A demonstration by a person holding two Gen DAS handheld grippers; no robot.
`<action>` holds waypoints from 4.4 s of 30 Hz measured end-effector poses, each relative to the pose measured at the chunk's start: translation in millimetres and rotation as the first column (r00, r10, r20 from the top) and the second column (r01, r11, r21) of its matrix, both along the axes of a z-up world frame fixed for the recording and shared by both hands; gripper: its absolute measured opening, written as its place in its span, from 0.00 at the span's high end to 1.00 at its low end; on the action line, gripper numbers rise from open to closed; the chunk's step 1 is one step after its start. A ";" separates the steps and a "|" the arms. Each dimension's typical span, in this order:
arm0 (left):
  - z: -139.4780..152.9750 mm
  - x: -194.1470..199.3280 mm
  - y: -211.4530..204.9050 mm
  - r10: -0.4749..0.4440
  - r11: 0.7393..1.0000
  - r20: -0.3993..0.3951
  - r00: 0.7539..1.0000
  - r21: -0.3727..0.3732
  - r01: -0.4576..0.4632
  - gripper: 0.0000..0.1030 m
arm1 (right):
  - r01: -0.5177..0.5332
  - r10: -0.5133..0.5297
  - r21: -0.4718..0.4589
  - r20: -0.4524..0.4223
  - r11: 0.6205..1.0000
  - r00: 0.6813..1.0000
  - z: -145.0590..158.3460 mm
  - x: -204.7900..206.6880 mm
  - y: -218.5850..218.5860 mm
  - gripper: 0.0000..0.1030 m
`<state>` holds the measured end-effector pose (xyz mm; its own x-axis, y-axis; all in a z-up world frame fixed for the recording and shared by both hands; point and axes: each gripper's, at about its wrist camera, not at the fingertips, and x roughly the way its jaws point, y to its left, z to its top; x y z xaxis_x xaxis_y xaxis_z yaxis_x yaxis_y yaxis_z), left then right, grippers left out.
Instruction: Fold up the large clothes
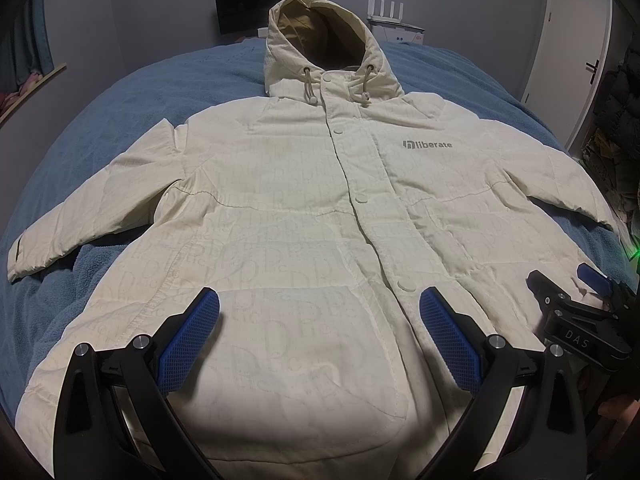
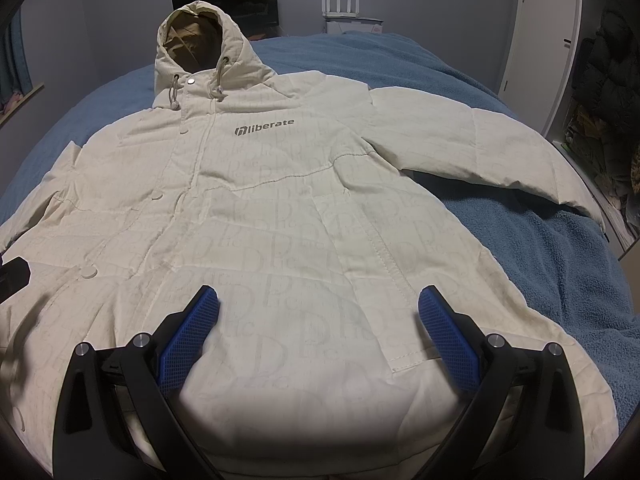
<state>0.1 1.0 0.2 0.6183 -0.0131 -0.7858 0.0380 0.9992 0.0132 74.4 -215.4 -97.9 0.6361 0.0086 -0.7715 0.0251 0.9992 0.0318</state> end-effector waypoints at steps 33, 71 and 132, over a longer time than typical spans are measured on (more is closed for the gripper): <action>0.0 0.2 0.3 0.000 1.000 -0.003 1.000 -0.002 0.000 0.06 | -0.001 0.001 0.000 -0.007 1.000 1.000 2.6 2.2 2.5 0.06; 28.6 106.8 26.0 0.094 0.995 0.056 0.994 0.028 -0.095 0.06 | 0.337 -0.321 0.210 -0.107 0.918 0.941 32.4 118.5 -229.8 0.06; 2.4 115.3 -2.4 -0.076 0.997 0.031 0.997 -0.015 0.077 0.06 | -0.256 0.249 0.392 0.071 0.883 0.966 86.9 97.1 -34.4 0.33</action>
